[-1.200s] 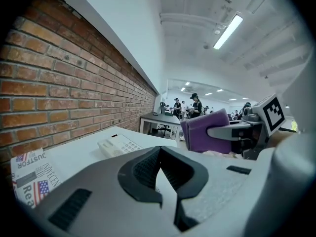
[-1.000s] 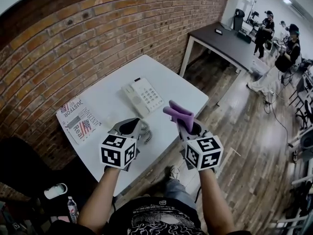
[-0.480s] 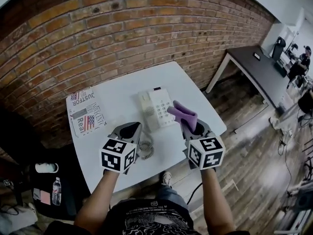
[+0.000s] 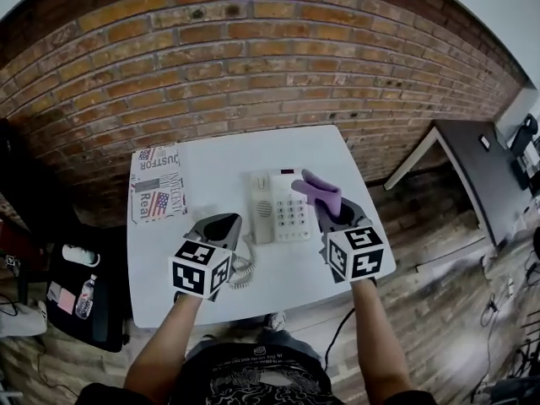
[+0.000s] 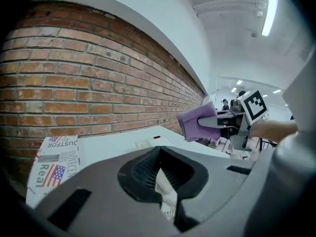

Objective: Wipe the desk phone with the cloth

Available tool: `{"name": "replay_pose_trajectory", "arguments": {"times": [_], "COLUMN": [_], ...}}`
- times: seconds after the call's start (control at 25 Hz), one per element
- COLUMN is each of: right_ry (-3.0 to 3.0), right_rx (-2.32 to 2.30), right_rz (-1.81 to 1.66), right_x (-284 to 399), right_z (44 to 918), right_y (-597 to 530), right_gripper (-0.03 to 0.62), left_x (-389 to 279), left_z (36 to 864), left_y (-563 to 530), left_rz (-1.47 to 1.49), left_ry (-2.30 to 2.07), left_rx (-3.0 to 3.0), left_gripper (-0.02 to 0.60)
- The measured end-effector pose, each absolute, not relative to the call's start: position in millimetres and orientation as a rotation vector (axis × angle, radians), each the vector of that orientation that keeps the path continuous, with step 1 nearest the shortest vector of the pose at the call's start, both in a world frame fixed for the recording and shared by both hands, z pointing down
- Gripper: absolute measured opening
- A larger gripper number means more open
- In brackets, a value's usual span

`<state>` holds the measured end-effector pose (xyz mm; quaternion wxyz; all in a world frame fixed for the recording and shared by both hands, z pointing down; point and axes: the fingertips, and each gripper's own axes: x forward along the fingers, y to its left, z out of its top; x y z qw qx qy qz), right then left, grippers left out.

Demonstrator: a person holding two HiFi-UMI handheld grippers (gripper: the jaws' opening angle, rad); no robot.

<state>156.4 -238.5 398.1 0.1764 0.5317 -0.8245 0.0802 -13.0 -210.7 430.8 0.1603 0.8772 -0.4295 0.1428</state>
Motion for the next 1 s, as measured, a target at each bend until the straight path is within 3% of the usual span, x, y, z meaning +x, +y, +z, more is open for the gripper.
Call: {"name": "replay_pose_trajectory", "arguments": {"times": [0.48, 1.0], "right_ry": [-2.333, -2.167], "right_rx": [1.218, 0.885], "right_rz": [0.024, -0.223], "right_x": [159, 112], "right_z": [409, 474], "right_y": [-323, -372], "right_gripper": [0.044, 0.044], "left_x": [-8, -20], "left_z": [441, 466], "left_y": [-226, -221], "left_rz": [0.4, 0.402], "left_ry": [-1.402, -1.462], "left_rx": [2.366, 2.211], "left_gripper": [0.006, 0.006]}}
